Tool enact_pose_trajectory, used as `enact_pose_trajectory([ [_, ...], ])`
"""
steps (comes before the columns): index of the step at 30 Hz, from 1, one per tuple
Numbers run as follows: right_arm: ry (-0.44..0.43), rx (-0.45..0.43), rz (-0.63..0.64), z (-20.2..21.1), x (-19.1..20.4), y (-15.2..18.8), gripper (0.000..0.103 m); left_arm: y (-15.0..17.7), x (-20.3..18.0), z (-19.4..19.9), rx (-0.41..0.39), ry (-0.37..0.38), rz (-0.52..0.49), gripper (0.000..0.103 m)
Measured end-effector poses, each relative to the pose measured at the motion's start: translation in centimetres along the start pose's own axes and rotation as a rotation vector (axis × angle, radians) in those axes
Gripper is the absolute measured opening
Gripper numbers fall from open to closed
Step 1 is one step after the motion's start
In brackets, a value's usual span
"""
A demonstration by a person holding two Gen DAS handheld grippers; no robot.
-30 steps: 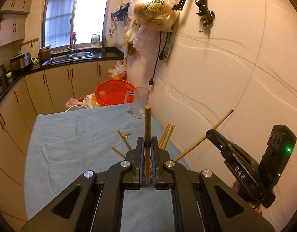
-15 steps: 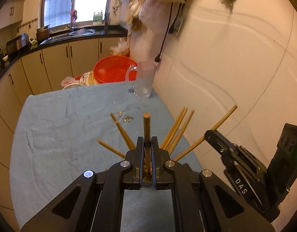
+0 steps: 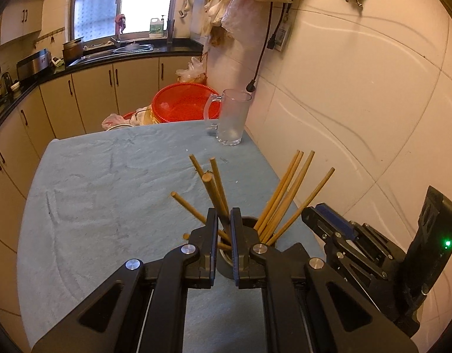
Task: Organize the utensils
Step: 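Lower both chopsticks into the black holder cup, then open both grippers to release the chopsticks into the cup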
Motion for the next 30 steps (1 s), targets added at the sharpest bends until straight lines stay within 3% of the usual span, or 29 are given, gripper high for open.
enact_pose_trajectory([
  [10, 0.023, -0.036, 0.03, 1.4, 0.7, -0.1, 0.043, 0.6, 0.7, 1.9, -0.036, -0.009, 0.015, 0.008],
  [13, 0.032, -0.048, 0.037, 2.2, 1.1, -0.1, 0.051, 0.9, 1.1, 2.9, -0.056, -0.019, 0.02, 0.008],
  [15, 0.046, -0.062, 0.044, 2.9, 1.2, -0.1, 0.062, 1.2, 1.4, 3.7, -0.076, -0.035, 0.02, 0.011],
  [17, 0.071, -0.082, 0.055, 3.9, 1.5, 0.0, 0.074, 1.5, 1.6, 4.6, -0.098, -0.05, 0.019, 0.034],
  [19, 0.099, -0.106, 0.061, 4.9, 1.6, 0.1, 0.086, 2.2, 2.0, 5.9, -0.144, -0.094, 0.018, 0.045],
  [21, 0.125, -0.132, 0.066, 6.0, 1.8, 0.2, 0.094, 3.1, 2.5, 7.1, -0.186, -0.151, 0.008, 0.047],
  [23, 0.158, -0.145, 0.072, 7.0, 2.2, 0.8, 0.097, 3.9, 3.0, 7.8, -0.199, -0.177, 0.012, 0.066],
  [26, 0.214, -0.144, 0.065, 8.3, 2.4, 2.3, 0.102, 6.2, 4.0, 9.2, -0.252, -0.279, 0.016, 0.074],
  [30, 0.264, -0.126, 0.058, 9.3, 3.1, 4.6, 0.103, 9.4, 5.2, 9.6, -0.237, -0.39, 0.003, 0.081],
])
Point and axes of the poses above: each gripper's, at about its wrist camera, not at the fingertips, and z roughly against the way its jaws point, x to its left, y to its underside, the point moved 4 cm from there along -z, roughly the way its jaws point, and after that the axes turned 4 degrees about y, right-handed, at the moved point
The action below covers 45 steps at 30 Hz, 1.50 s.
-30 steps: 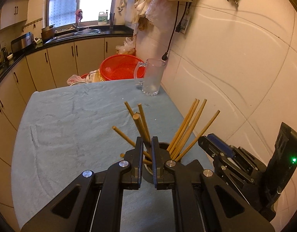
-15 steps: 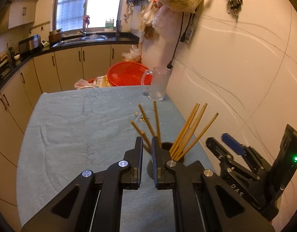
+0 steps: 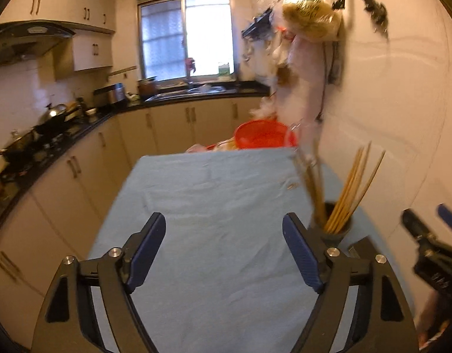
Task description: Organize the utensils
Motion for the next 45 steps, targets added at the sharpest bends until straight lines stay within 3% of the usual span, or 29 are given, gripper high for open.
enact_pose_trajectory([
  [5, 0.033, 0.037, 0.001, 1.9, 1.0, 3.8, 0.103, 3.6, 1.4, 0.6, 0.041, -0.088, -0.003, 0.081],
  [14, 0.044, 0.094, 0.02, 3.6, 1.9, 7.6, 0.103, 7.4, 2.2, 1.9, 0.089, -0.097, 0.008, 0.082],
  [24, 0.031, 0.113, 0.054, 3.7, 3.7, 8.8, 0.103, 10.2, 3.0, 2.2, 0.123, -0.1, 0.028, 0.082],
  [45, 0.024, 0.138, 0.087, 3.4, 4.8, 9.5, 0.103, 11.2, 3.0, 1.2, 0.159, -0.092, 0.04, 0.082],
])
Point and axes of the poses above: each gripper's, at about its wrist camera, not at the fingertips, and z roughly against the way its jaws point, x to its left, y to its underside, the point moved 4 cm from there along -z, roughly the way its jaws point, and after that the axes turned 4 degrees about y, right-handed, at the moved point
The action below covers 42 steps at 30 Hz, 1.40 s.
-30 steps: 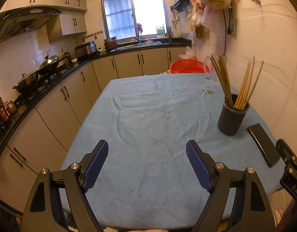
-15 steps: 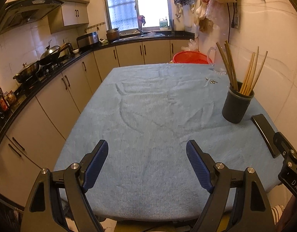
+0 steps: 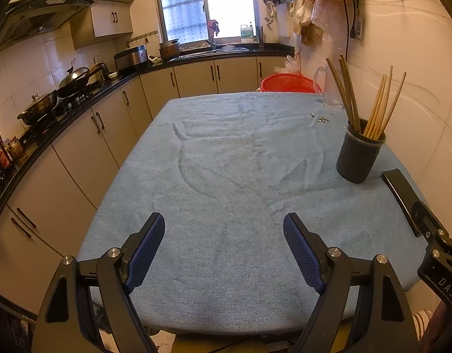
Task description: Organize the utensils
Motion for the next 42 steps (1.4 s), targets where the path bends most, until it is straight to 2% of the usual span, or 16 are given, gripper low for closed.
enact_pose_trajectory([
  [42, -0.018, 0.042, 0.024, -0.75, 0.76, 0.57, 0.103, 0.61, 0.3, -0.06, 0.011, 0.004, 0.002, 0.082],
])
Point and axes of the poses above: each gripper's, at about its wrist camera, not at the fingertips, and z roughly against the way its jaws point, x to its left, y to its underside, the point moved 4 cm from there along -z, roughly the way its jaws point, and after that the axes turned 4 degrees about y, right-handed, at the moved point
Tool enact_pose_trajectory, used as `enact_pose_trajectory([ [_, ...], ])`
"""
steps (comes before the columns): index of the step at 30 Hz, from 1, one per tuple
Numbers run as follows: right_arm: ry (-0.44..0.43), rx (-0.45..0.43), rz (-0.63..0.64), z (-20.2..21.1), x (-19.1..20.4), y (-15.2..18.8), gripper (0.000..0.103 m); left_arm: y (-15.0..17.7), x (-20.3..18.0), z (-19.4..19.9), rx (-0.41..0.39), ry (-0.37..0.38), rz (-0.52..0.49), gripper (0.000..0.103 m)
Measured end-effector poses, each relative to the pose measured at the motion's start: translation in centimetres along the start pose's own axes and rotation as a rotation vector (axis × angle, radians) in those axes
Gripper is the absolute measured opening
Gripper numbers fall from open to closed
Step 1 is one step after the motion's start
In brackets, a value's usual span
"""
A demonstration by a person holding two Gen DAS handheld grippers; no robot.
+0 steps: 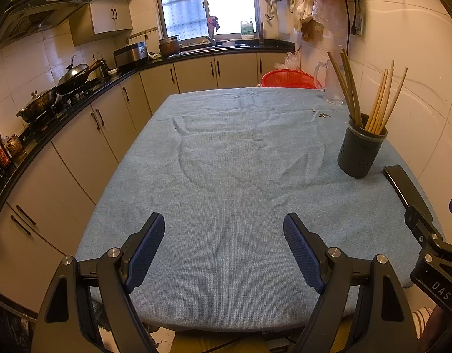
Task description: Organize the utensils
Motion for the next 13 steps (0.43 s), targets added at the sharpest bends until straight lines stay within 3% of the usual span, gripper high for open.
enact_pose_trajectory([
  [8, -0.015, 0.02, 0.009, -0.5, 0.4, 0.3, 0.103, 0.5, 0.6, -0.2, 0.014, -0.003, 0.004, 0.082],
  [13, -0.069, 0.087, 0.015, -3.0, 1.4, 0.4, 0.103, 0.6, 4.8, -2.3, 0.064, -0.03, 0.099, 0.082],
])
Point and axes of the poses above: each gripper's, at about its wrist camera, not at the fingertips, and z roughly against the way its jaws point, x to its left, y to its underside, the point moved 4 cm from there along -z, roughly the way its jaws point, and after that the axes turned 4 degrees about y, right-handed, at the moved point
